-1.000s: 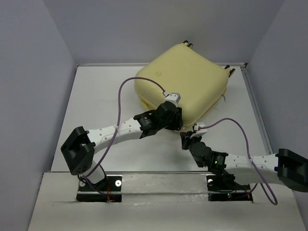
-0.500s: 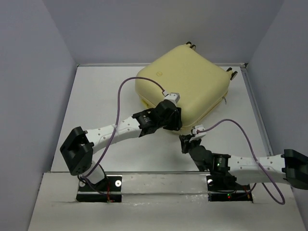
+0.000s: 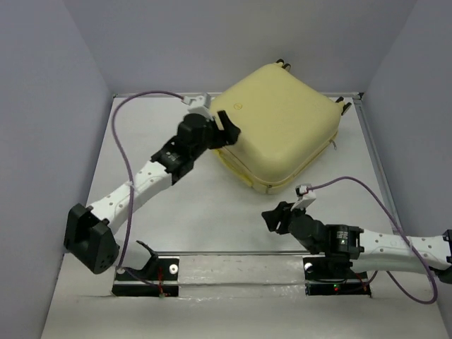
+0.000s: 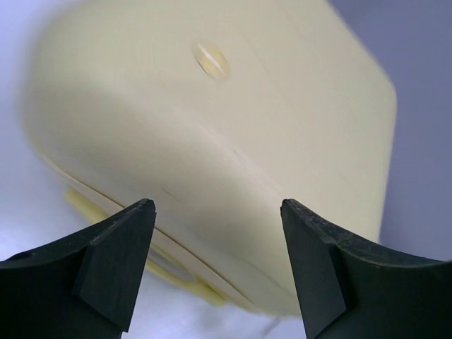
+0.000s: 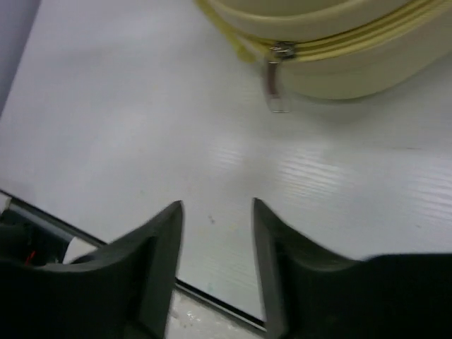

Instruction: Pack the luggage

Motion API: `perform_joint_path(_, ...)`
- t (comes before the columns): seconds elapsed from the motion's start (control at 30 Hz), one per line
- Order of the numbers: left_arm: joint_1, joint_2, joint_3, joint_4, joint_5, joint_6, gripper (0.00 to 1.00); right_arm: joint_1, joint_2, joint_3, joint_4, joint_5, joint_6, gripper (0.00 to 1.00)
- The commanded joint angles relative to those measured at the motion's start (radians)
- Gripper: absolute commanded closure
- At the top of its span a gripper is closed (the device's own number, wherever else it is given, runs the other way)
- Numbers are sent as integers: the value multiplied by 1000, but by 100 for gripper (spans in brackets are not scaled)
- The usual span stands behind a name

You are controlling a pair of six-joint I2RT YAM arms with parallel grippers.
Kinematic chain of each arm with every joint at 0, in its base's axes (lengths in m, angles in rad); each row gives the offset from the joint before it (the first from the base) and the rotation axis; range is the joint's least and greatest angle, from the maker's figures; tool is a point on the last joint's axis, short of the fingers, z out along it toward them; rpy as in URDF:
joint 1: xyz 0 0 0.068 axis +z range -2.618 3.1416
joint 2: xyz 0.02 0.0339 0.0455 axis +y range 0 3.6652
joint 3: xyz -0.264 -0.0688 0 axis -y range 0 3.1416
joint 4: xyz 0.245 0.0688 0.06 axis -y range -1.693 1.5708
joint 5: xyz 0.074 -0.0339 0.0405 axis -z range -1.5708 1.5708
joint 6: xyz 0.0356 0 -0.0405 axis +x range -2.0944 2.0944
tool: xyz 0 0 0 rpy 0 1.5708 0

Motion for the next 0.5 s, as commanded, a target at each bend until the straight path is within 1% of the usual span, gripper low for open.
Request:
perform_joint_path(0.0, 292, -93, 70, 87, -11, 26, 16, -162, -43, 47, -222, 76, 136, 73)
perform_joint_path(0.03, 338, -84, 77, 84, 12, 13, 16, -210, -37, 55, -226, 70, 123, 89)
perform_joint_path(0.07, 414, -76, 79, 89, 44, 5, 16, -310, -25, 73, -229, 64, 107, 92)
perform_joint_path(0.1, 447, -65, 84, 90, 46, 0, 16, -363, -13, 74, -229, 58, 95, 93)
perform_joint_path(0.17, 522, -2, 117, 90, 132, -10, 16, -463, 29, 97, -229, 45, 66, 93)
perform_joint_path(0.2, 539, 30, 140, 70, 153, -12, 16, -569, 47, 110, -214, 36, 55, 93)
perform_joint_path(0.23, 551, 91, 184, 60, 184, -12, 16, -622, 87, 113, -197, 1, 11, 93)
perform_joint_path(0.27, 570, 119, 203, 53, 199, -9, 16, -727, 110, 115, -143, -19, -18, 93)
perform_joint_path(0.3, 571, 149, 220, 50, 204, -7, 16, -728, 130, 115, -110, -51, -43, 93)
perform_joint_path(0.33, 574, 203, 254, 50, 213, -3, 16, -832, 169, 114, -67, -118, -93, 93)
perform_joint_path(0.4, 574, 261, 287, 44, 238, 5, 17, -929, 205, 115, 35, -206, -135, 93)
perform_joint_path(0.43, 574, 322, 327, 40, 273, 3, 17, -1002, 243, 127, 63, -264, -166, 93)
perform_joint_path(0.47, 574, 350, 343, 40, 285, 2, 17, -1035, 243, 139, 86, -281, -178, 93)
